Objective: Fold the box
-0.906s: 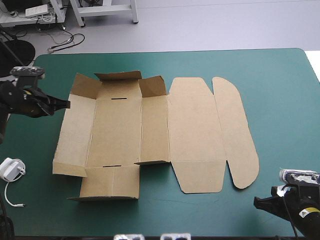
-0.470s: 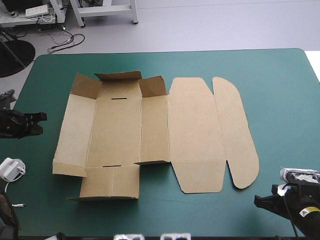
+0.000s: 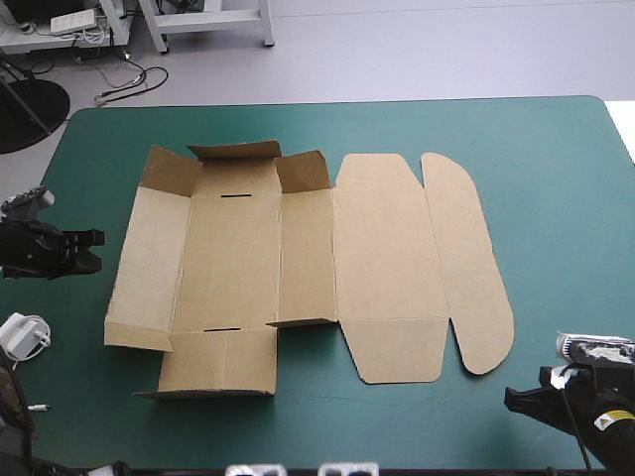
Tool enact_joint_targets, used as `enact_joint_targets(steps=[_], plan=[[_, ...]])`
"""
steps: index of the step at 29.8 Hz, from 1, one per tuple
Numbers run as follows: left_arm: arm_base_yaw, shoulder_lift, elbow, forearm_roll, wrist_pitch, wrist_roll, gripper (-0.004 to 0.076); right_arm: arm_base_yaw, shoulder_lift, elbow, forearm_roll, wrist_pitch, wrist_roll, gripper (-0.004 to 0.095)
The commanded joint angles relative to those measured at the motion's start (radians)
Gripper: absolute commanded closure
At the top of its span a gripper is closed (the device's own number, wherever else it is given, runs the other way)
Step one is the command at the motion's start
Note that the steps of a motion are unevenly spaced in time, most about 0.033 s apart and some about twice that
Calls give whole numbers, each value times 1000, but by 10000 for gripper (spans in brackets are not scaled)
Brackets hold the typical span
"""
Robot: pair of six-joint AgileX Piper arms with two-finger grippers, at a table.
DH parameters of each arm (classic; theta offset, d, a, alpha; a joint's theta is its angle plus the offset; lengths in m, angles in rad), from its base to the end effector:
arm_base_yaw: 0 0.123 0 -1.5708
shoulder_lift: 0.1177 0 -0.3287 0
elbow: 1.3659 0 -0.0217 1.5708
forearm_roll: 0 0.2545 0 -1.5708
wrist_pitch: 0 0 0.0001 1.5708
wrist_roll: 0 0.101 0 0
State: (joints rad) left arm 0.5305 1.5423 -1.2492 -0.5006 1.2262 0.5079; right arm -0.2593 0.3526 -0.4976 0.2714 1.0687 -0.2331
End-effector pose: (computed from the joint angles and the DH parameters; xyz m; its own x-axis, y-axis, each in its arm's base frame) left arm 0.2811 0.1120 0.3310 -0.9254 -0.2124 -0.3138 -0.0898 0.9274 -0.3630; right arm 0.0221 0.0187 0.2797 -0.7130 0.0888 -0.6955 0.0233 0.9944 0.1030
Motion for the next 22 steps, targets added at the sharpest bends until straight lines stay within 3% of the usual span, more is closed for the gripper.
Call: enact_joint_targets(steps=[1,5,8,22], plan=[[-4,-14,-23,-57,51,12,552,1,9,-27,18,-45,-10,928],[-4,5,-22,-45,43,12,309,1,9,-27,18,-40,-10,928],[-4,16,-18,-55,33,1,194,1,9,-27,18,-34,-10,928],[-43,55,115,-180,13,63,189,1,9,-27,20,-40,-10,928]])
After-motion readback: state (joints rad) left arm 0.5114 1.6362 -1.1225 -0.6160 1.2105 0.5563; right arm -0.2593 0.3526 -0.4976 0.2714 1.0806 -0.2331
